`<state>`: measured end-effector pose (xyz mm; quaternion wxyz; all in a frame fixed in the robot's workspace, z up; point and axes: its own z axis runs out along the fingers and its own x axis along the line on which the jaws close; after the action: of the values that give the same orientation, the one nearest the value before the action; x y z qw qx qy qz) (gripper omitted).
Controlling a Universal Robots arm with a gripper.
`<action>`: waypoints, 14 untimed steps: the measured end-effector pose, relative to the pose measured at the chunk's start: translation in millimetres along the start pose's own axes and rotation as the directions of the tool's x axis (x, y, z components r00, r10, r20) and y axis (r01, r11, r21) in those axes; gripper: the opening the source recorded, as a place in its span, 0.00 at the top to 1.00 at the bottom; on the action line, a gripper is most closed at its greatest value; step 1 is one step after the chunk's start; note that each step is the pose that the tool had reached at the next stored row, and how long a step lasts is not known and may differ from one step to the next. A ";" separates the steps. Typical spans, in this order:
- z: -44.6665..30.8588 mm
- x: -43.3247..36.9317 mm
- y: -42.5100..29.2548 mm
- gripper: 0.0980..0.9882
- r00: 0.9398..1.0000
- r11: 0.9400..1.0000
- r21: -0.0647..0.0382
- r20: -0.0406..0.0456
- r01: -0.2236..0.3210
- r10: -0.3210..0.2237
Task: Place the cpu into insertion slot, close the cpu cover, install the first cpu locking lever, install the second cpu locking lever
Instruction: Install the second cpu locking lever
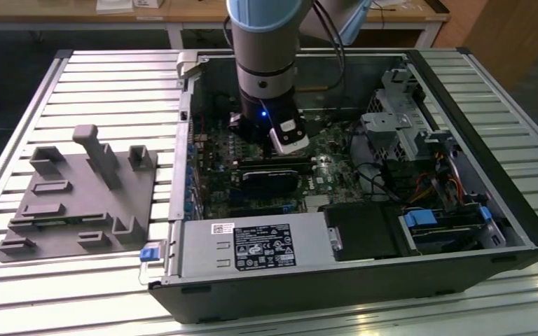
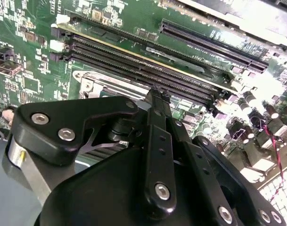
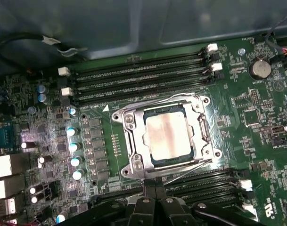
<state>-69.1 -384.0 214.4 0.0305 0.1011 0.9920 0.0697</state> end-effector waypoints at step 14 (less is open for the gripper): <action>5.5 1.1 -18.6 0.99 1.000 0.993 -0.115 -0.024 -0.010 0.008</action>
<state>-73.4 -401.1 206.2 0.0245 0.1028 0.9861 0.1281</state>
